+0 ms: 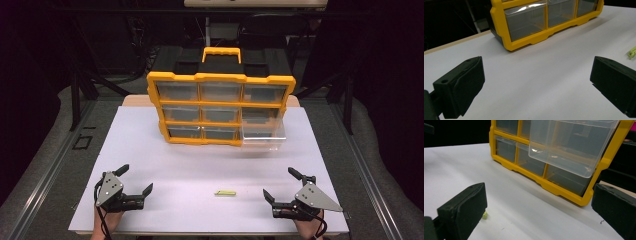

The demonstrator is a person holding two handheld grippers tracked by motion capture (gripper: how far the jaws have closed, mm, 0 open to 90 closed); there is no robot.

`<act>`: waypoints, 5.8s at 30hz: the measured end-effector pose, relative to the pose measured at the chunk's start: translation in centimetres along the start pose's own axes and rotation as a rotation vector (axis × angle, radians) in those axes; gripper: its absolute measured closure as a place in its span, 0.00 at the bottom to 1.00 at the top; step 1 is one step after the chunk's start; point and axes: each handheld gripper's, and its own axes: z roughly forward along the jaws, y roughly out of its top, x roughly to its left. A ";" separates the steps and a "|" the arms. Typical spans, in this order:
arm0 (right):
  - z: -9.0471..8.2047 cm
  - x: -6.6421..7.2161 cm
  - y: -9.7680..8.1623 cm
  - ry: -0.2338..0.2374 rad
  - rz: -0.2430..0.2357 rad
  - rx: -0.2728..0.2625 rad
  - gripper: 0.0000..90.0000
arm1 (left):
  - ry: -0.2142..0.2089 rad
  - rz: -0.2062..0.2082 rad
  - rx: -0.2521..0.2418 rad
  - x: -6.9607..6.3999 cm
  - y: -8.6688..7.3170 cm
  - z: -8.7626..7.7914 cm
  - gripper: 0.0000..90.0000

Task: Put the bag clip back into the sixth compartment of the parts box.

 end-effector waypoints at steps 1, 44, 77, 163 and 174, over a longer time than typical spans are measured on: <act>0.0 0.0 0.0 0.001 0.002 0.000 0.00 | -0.003 -0.001 0.002 0.0 0.0 0.0 0.00; 1.0 -0.4 -0.2 0.047 -0.004 0.050 0.00 | -0.220 0.076 0.112 -2.1 3.1 4.8 0.00; 1.2 -0.3 -0.2 0.059 -0.017 0.058 0.00 | -0.370 0.148 0.204 -5.2 6.0 8.9 0.00; 1.8 -0.3 -0.4 0.101 -0.017 0.104 0.00 | -0.640 0.526 0.568 -15.1 8.4 16.1 0.65; 1.9 -0.3 -0.5 0.108 -0.022 0.116 0.00 | -0.664 0.609 0.646 -15.9 9.0 17.3 0.79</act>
